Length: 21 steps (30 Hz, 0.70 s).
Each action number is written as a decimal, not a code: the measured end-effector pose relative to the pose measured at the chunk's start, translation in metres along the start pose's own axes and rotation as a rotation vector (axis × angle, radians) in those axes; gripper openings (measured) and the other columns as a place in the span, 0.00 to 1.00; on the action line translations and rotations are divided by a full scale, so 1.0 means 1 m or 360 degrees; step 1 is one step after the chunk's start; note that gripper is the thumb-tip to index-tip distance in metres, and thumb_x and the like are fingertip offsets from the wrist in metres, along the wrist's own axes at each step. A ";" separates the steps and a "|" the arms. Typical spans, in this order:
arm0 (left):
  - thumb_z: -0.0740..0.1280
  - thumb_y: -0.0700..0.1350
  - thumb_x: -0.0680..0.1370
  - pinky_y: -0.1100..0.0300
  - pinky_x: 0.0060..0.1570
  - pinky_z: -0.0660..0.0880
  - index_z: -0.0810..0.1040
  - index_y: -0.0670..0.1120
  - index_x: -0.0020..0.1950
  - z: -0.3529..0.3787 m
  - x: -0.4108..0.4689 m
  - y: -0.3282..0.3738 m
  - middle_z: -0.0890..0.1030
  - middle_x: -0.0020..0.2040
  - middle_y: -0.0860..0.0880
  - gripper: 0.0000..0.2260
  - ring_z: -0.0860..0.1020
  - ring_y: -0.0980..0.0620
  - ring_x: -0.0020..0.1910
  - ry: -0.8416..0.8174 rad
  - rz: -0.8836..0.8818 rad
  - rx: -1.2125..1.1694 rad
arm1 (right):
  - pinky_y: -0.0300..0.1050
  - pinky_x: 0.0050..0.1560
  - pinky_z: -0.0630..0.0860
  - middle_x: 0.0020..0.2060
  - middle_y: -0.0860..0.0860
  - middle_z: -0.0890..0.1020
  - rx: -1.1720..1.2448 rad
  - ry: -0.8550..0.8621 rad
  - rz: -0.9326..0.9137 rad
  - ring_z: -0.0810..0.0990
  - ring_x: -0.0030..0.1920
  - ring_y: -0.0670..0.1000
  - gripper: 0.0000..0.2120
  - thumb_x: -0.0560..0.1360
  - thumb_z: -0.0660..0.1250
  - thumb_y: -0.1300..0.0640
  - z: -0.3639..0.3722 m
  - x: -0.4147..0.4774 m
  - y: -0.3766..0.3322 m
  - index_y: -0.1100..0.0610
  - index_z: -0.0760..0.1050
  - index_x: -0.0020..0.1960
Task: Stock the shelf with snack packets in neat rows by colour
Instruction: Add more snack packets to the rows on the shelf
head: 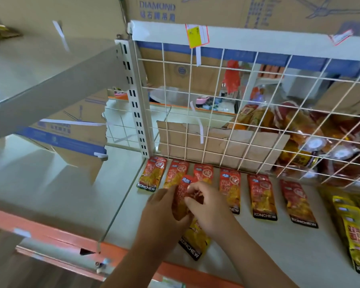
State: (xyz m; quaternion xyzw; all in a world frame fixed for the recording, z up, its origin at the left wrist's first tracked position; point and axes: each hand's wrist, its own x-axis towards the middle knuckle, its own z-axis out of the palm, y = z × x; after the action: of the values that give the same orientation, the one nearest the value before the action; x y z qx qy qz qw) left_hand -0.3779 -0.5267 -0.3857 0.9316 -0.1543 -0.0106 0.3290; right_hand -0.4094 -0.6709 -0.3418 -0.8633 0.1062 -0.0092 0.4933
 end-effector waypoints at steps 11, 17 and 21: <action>0.70 0.64 0.75 0.54 0.45 0.76 0.79 0.52 0.61 -0.030 0.060 -0.065 0.80 0.45 0.52 0.21 0.77 0.49 0.45 0.0300 -0.0085 0.0195 | 0.45 0.51 0.77 0.55 0.46 0.67 -0.0952 -0.0191 0.0289 0.76 0.50 0.47 0.14 0.80 0.61 0.44 0.005 -0.022 0.036 0.41 0.73 0.65; 0.68 0.64 0.76 0.56 0.44 0.74 0.79 0.52 0.59 -0.023 0.078 -0.075 0.82 0.46 0.54 0.19 0.76 0.52 0.43 0.0316 -0.0087 0.0162 | 0.47 0.56 0.74 0.68 0.44 0.62 -0.1081 -0.0230 0.0275 0.67 0.62 0.52 0.19 0.78 0.59 0.40 0.022 -0.034 0.041 0.35 0.66 0.69; 0.63 0.72 0.76 0.51 0.52 0.79 0.76 0.54 0.68 -0.010 0.079 -0.077 0.81 0.52 0.53 0.29 0.76 0.51 0.49 0.0352 -0.0166 0.0174 | 0.47 0.60 0.73 0.68 0.44 0.62 -0.1058 -0.0241 0.0151 0.63 0.61 0.50 0.18 0.79 0.60 0.41 0.024 -0.036 0.046 0.36 0.70 0.69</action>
State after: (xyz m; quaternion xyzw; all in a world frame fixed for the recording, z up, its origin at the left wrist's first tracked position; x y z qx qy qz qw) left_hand -0.2798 -0.4873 -0.4191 0.9503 -0.0687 0.0834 0.2918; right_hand -0.4492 -0.6657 -0.3903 -0.9692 0.1065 0.1128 0.1914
